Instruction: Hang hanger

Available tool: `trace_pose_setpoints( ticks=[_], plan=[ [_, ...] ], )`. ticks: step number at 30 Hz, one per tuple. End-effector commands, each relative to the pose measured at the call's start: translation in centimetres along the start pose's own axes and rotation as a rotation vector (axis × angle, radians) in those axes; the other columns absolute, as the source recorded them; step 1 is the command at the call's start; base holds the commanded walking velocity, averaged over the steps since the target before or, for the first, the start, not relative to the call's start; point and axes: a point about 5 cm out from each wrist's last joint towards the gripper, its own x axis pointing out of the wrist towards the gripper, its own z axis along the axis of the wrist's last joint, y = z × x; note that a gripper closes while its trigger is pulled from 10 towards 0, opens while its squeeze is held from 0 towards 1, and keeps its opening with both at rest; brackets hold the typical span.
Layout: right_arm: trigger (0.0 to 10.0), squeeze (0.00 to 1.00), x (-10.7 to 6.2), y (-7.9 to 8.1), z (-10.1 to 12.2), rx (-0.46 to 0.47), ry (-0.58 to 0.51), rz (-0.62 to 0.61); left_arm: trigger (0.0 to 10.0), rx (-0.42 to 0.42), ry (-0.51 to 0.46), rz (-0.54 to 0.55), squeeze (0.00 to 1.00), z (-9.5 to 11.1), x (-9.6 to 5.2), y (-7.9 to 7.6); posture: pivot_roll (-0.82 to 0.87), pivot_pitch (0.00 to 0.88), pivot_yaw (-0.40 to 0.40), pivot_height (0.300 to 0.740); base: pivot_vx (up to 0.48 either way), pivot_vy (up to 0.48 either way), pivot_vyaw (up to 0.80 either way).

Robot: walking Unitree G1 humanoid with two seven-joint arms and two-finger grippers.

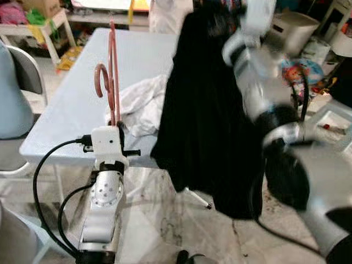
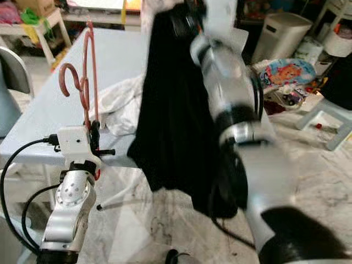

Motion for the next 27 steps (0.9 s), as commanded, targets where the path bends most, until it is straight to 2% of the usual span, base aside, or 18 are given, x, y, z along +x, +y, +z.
trace_pose_setpoints(
  ticks=[1, 3, 6, 8, 10, 11, 12, 13, 14, 16, 17, 19, 20, 21, 23, 26, 27],
  plan=[
    [0.0, 0.00, 0.7, -0.6, 2.8, 0.025, -0.077, -0.058, 10.0, 0.011, 0.017, 0.022, 0.00, -0.3, -0.4, 0.1, 0.12, 0.090, -0.172, 0.740, 0.000, 0.000, 0.00],
    [0.0, 0.00, 1.1, -0.4, 4.6, 0.025, -0.131, -0.061, 10.0, 0.015, 0.010, 0.035, 0.00, -0.1, -0.6, 0.1, 0.14, 0.094, -0.181, 0.740, 0.000, 0.000, 0.00],
    [0.0, 0.00, 1.1, -0.5, 5.9, -0.002, -0.181, -0.056, 10.0, 0.020, 0.006, 0.050, 0.00, 0.0, -0.8, 0.4, 0.15, 0.098, -0.188, 0.740, 0.000, 0.000, 0.00],
    [0.0, 0.00, 1.0, -0.6, 5.2, 0.009, -0.168, -0.045, 10.0, 0.022, 0.008, 0.055, 0.00, -0.1, -0.9, 0.6, 0.15, 0.098, -0.187, 0.740, 0.000, 0.000, 0.00],
    [0.0, 0.00, 0.5, -0.5, 2.9, -0.048, -0.098, -0.005, 10.0, 0.024, 0.013, 0.056, 0.00, -0.2, -0.9, 0.7, 0.14, 0.101, -0.176, 0.740, 0.000, 0.000, 0.00],
    [7.5, 0.00, 0.2, -0.4, 1.4, -0.068, -0.050, 0.018, 10.0, 0.024, 0.014, 0.051, 0.00, -0.2, -0.9, 0.6, 0.14, 0.101, -0.176, 0.740, 0.000, 0.000, 0.00],
    [10.0, 0.44, -0.7, -0.1, -1.9, -0.099, 0.075, 0.071, 10.0, 0.024, 0.018, 0.038, 0.00, -0.3, -0.8, 0.5, 0.13, 0.102, -0.166, 0.740, 0.000, 0.000, 0.00],
    [10.0, 0.44, -0.7, -0.1, -1.9, -0.099, 0.075, 0.071, 10.0, 0.024, 0.018, 0.038, 0.00, -0.3, -0.8, 0.5, 0.13, 0.102, -0.166, 0.740, 0.000, 0.000, 0.00],
    [10.0, 1.00, -2.0, 0.5, -5.8, -0.183, 0.255, 0.197, 10.0, 0.024, 0.020, 0.025, 0.00, -0.3, -0.7, 0.2, 0.13, 0.101, -0.158, 0.740, 0.000, 0.000, 0.00],
    [10.0, 1.00, -3.8, 1.0, -9.2, -0.292, 0.426, 0.336, 10.0, 0.024, 0.022, 0.013, 0.00, -0.3, -0.6, 0.0, 0.12, 0.101, -0.151, 0.740, 0.000, 0.000, 0.00],
    [10.0, 1.00, -6.0, 0.4, -12.1, -0.404, 0.571, 0.443, 10.0, 0.022, 0.023, 0.001, 0.00, -0.3, -0.5, -0.2, 0.12, 0.100, -0.142, 0.740, 0.000, 0.000, 0.00],
    [10.0, 1.00, -7.3, 0.0, -13.3, -0.423, 0.643, 0.510, 10.0, 0.022, 0.023, -0.006, 0.00, -0.3, -0.5, -0.2, 0.12, 0.099, -0.138, 0.740, 0.000, 0.000, 0.00],
    [10.0, 1.00, -7.3, 0.0, -13.3, -0.423, 0.643, 0.510, 10.0, 0.022, 0.023, -0.006, 0.00, -0.3, -0.5, -0.2, 0.12, 0.099, -0.138, 0.740, 0.000, 0.000, 0.00],
    [10.0, 1.00, -8.2, -0.6, -14.0, -0.444, 0.683, 0.562, 10.0, 0.022, 0.028, -0.018, 0.00, -0.3, -0.4, -0.4, 0.12, 0.098, -0.128, 0.740, 0.000, 0.000, 0.00],
    [10.0, 1.00, -8.6, -1.3, -14.0, -0.459, 0.683, 0.559, 10.0, 0.024, 0.033, -0.032, 0.00, -0.4, -0.4, -0.5, 0.11, 0.096, -0.122, 0.740, 0.000, 0.000, 0.00],
    [10.0, 1.00, -8.5, -1.6, -13.8, -0.467, 0.660, 0.544, 10.0, 0.025, 0.035, -0.040, 0.00, -0.4, -0.3, -0.6, 0.12, 0.095, -0.117, 0.740, 0.000, 0.000, 0.00],
    [10.0, 1.00, -8.0, -2.1, -13.0, -0.460, 0.607, 0.494, 10.0, 0.026, 0.036, -0.046, 0.00, -0.4, -0.3, -0.6, 0.12, 0.091, -0.110, 0.740, 0.000, 0.000, 0.00]
  ],
)
